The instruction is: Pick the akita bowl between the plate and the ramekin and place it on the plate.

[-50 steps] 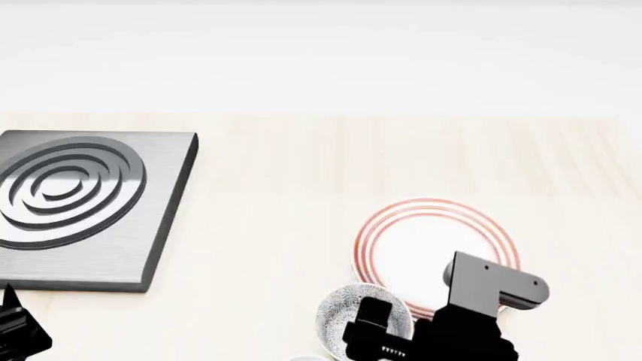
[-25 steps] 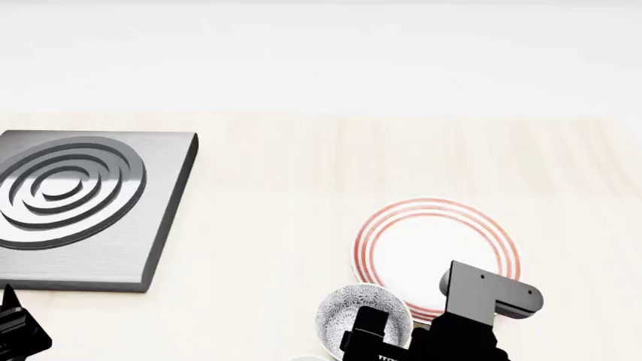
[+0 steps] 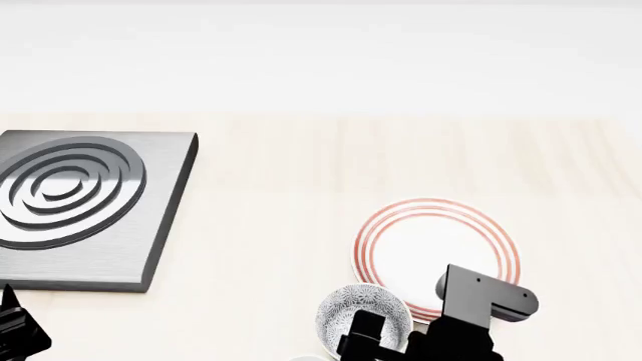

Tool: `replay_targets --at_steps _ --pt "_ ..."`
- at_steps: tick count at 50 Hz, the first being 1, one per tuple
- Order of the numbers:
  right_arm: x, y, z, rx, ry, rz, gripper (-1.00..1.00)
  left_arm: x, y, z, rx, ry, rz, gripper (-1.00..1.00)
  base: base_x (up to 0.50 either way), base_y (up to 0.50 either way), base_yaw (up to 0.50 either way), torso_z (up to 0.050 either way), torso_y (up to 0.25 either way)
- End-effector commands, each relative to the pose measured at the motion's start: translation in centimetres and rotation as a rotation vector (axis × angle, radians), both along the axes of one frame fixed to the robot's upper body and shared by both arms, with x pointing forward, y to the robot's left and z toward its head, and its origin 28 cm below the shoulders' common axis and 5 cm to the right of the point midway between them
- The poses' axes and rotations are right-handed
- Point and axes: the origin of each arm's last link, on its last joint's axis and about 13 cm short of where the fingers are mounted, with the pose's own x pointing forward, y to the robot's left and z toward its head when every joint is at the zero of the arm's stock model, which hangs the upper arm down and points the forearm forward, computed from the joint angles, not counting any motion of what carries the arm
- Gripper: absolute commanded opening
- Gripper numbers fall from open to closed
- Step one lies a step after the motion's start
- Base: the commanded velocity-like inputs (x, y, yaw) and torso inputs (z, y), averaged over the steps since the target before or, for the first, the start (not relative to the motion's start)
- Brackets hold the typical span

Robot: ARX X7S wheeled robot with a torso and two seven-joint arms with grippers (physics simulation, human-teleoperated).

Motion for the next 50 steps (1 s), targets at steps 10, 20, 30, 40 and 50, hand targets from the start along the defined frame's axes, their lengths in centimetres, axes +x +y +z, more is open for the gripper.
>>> replay_targets --at_steps 10,20,30,40,50 --pt "0.04 -0.01 -0.43 0.014 0.016 0.011 1.00 0.01 0.00 0.14 0.000 0.000 0.001 1.00 0.00 0.00 0.00 0.000 0.000" --pt "0.02 0.00 -0.57 0.022 0.026 0.016 1.00 0.01 0.00 0.14 0.001 0.000 0.000 1.00 0.00 0.00 0.00 0.000 0.000" --pt "-0.01 0.00 -0.42 0.008 0.015 -0.001 -1.00 0.01 0.00 0.14 0.000 0.000 0.000 1.00 0.00 0.00 0.00 0.000 0.000" --pt "-0.07 -0.02 -0.34 -0.032 -0.020 -0.019 -1.00 0.01 0.00 0.14 0.001 0.000 0.001 1.00 0.00 0.00 0.00 0.000 0.000" --pt "-0.16 0.23 0.38 -0.047 -0.066 -0.023 -1.00 0.01 0.00 0.14 0.000 0.000 0.000 1.00 0.00 0.00 0.00 0.000 0.000"
